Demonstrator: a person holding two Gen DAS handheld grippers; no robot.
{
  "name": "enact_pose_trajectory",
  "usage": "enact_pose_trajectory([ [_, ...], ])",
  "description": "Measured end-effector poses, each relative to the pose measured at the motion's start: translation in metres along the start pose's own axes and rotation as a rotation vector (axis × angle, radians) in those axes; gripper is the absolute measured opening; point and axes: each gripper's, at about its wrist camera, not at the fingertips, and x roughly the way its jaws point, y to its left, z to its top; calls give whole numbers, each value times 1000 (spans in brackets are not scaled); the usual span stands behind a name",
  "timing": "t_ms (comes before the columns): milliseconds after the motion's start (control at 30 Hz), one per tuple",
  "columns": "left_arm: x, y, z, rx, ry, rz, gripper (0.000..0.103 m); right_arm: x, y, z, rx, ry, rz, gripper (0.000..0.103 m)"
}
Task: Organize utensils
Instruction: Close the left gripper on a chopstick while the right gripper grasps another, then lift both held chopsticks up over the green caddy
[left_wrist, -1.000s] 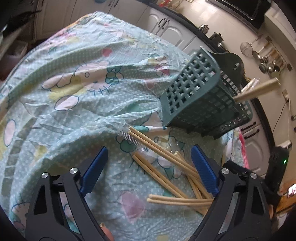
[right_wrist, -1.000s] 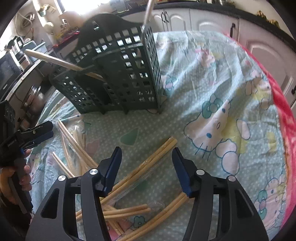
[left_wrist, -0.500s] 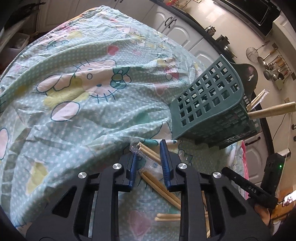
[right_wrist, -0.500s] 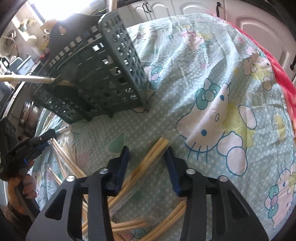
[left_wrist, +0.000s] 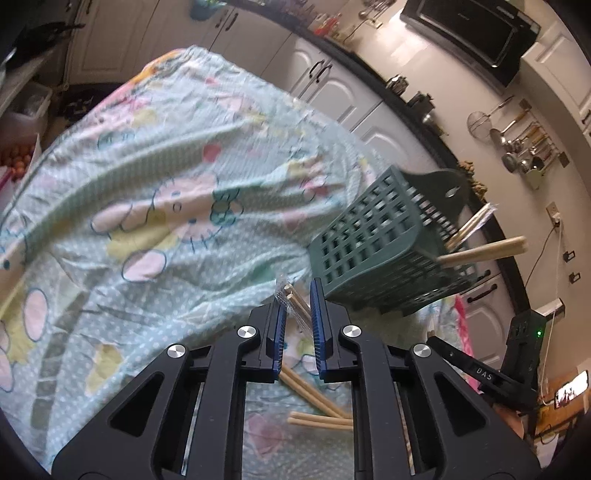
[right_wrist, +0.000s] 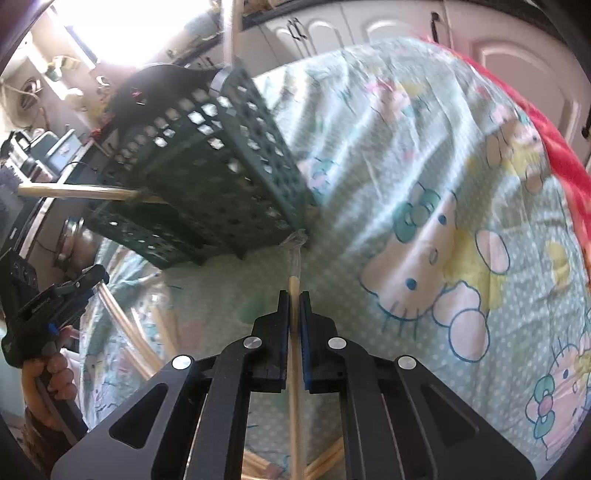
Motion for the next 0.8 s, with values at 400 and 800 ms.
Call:
enact_pose_trajectory([
  [400,-51,-51,12,122,-104,-87,3,-51,58,5,-179,-109,77,6],
  [800,-81,-93,16,214,-155,-166,2,-98,98,10,-300,-210,144,6],
])
